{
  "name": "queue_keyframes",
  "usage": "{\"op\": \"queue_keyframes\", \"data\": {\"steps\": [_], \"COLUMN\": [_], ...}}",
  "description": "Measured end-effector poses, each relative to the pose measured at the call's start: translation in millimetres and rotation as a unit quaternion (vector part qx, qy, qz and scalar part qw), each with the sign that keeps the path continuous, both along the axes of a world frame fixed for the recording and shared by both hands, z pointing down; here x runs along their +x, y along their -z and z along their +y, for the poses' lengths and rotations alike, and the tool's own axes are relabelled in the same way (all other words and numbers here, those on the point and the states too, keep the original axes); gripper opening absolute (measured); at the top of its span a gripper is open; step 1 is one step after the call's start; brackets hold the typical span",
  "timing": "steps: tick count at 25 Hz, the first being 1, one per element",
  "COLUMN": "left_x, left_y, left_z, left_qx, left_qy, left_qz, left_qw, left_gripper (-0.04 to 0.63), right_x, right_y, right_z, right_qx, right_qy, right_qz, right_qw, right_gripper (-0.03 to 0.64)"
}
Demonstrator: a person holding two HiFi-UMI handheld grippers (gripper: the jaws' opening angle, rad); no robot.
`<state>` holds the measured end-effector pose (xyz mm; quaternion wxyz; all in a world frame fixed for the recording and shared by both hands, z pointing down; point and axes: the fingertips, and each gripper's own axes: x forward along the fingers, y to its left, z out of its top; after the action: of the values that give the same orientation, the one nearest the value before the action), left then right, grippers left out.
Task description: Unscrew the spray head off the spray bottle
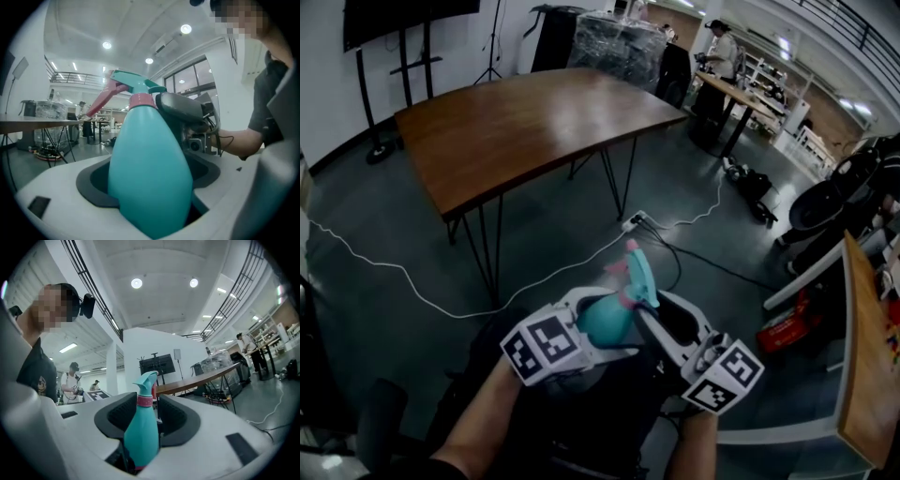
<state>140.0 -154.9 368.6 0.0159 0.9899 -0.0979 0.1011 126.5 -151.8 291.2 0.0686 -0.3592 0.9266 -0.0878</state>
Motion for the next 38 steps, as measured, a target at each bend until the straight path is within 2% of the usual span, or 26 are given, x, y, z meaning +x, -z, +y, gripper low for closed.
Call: {"op": "queue_keyframes", "data": {"steps": [8,13,17,21,27,31,38], "left_x": [-2,-3,2,3,8,10,6], "left_y": [-9,-16,-18,-14,-4,2,6], "left_z": [-21,-28,-29,-22,-1,14,31], "left_qx": [0.017,0.037,0.040,0.022,-0.009,-0.022,-0.034], "left_qy": [0.099,0.134,0.138,0.112,0.030,-0.021,-0.072], "left_qz": [-0.029,-0.050,-0.051,-0.037,0.002,0.022,0.034], "left_qw": [0.9945,0.9891,0.9884,0.9928,0.9995,0.9993,0.9962], "left_gripper": [0.428,0.428,0.428,0.428,0.428,0.428,0.428], "right_x": [1,-6,-5,-5,-5,-4,-8], "right_y": [-2,-8,-9,-8,-1,2,3], "right_z": [-7,-13,-17,-14,-3,7,18], "right_qx": [-0.036,-0.048,-0.045,-0.043,-0.032,-0.021,-0.003], "right_qy": [-0.058,-0.084,-0.102,-0.084,-0.025,0.018,0.072], "right_qz": [-0.011,-0.003,0.010,0.013,0.013,0.007,-0.002], "right_qw": [0.998,0.995,0.994,0.996,0.999,1.000,0.997], "right_gripper": [0.149,0.149,0.123,0.123,0.123,0.123,0.123]}}
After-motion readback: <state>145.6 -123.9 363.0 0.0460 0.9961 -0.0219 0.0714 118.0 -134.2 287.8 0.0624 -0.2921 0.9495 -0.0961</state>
